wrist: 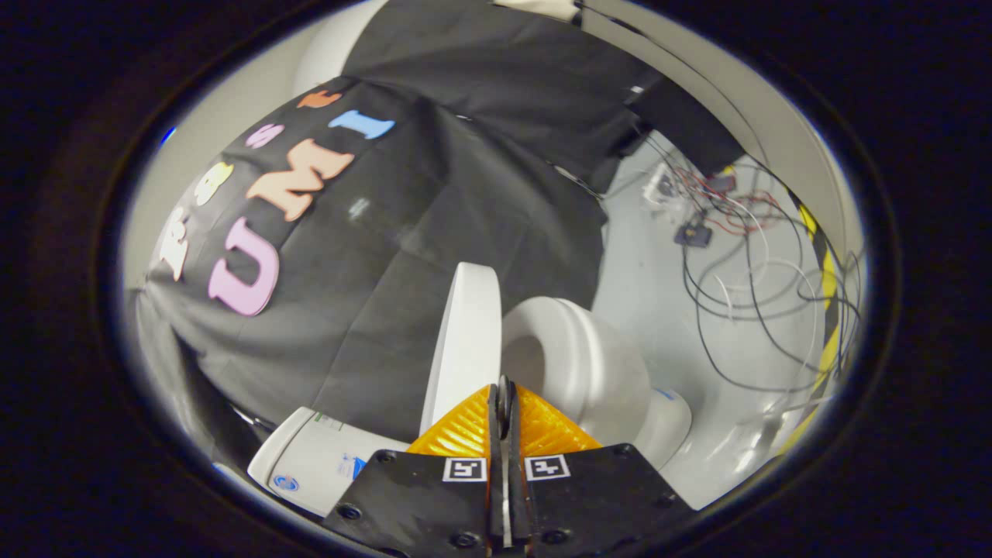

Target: Open the toilet lid.

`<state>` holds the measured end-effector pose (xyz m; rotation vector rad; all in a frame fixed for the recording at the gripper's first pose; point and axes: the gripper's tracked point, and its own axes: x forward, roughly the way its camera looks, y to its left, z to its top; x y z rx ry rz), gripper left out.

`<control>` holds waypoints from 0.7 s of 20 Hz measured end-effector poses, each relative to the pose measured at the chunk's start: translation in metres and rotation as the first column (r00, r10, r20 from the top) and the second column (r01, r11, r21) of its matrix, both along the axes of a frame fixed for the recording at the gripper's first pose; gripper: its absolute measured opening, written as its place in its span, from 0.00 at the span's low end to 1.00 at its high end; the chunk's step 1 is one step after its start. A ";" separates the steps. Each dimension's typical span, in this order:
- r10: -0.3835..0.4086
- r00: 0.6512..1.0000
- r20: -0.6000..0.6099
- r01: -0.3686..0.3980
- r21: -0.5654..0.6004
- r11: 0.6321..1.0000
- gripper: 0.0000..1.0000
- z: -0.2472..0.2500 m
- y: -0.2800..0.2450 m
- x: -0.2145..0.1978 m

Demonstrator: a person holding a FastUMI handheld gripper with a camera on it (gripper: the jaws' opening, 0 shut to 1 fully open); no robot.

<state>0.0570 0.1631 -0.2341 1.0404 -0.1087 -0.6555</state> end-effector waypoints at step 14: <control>0.076 0.977 -0.198 -0.127 -0.259 0.958 0.04 0.103 0.039 0.025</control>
